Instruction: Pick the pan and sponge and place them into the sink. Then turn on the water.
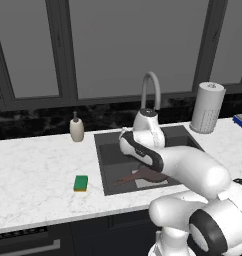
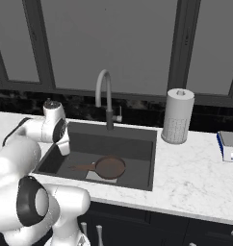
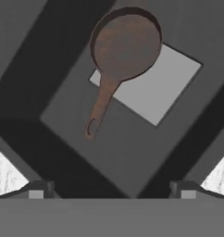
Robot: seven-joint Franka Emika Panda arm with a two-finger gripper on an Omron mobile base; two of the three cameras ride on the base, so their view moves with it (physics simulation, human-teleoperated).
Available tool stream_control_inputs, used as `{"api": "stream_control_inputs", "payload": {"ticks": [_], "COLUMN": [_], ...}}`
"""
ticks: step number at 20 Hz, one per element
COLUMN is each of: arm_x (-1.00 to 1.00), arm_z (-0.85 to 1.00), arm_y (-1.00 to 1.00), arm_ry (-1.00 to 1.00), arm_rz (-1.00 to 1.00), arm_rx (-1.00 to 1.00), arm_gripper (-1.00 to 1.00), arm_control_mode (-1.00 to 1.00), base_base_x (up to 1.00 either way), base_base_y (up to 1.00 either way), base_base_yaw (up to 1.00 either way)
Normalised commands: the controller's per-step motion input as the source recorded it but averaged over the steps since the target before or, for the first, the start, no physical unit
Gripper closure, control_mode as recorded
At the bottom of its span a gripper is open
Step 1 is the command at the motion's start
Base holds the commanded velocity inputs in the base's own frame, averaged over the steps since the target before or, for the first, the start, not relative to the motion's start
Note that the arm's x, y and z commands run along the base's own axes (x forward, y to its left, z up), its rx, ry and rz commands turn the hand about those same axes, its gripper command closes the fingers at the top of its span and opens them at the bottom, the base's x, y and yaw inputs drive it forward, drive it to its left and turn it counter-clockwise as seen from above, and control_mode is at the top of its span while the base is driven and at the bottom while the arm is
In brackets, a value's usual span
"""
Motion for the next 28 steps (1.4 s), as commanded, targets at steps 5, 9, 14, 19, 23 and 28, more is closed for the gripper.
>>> {"api": "stream_control_inputs", "payload": {"ticks": [5,9,14,19,23,28], "arm_x": [-0.55,-0.50,-0.22,-0.02,0.00,0.00], "arm_z": [0.83,0.65,0.23,0.20,0.26,0.02], "arm_y": [0.01,0.00,0.43,0.92,0.94,0.58], "arm_ry": [-0.09,-0.03,-0.01,0.00,0.10,0.16], "arm_rz": [0.27,0.39,0.44,0.12,0.03,0.00], "arm_rx": [-0.09,-0.03,0.00,-0.09,-0.11,-0.05], "arm_gripper": [-1.00,-1.00,-1.00,-1.00,-1.00,-1.00], "arm_control_mode": [-1.00,-1.00,-1.00,-1.00,-1.00,-1.00], "base_base_x": [0.00,0.00,0.00,0.00,0.00,0.00], "base_base_y": [0.00,0.00,0.00,0.00,0.00,0.00], "base_base_yaw": [0.00,0.00,0.00,0.00,0.00,0.00]}}
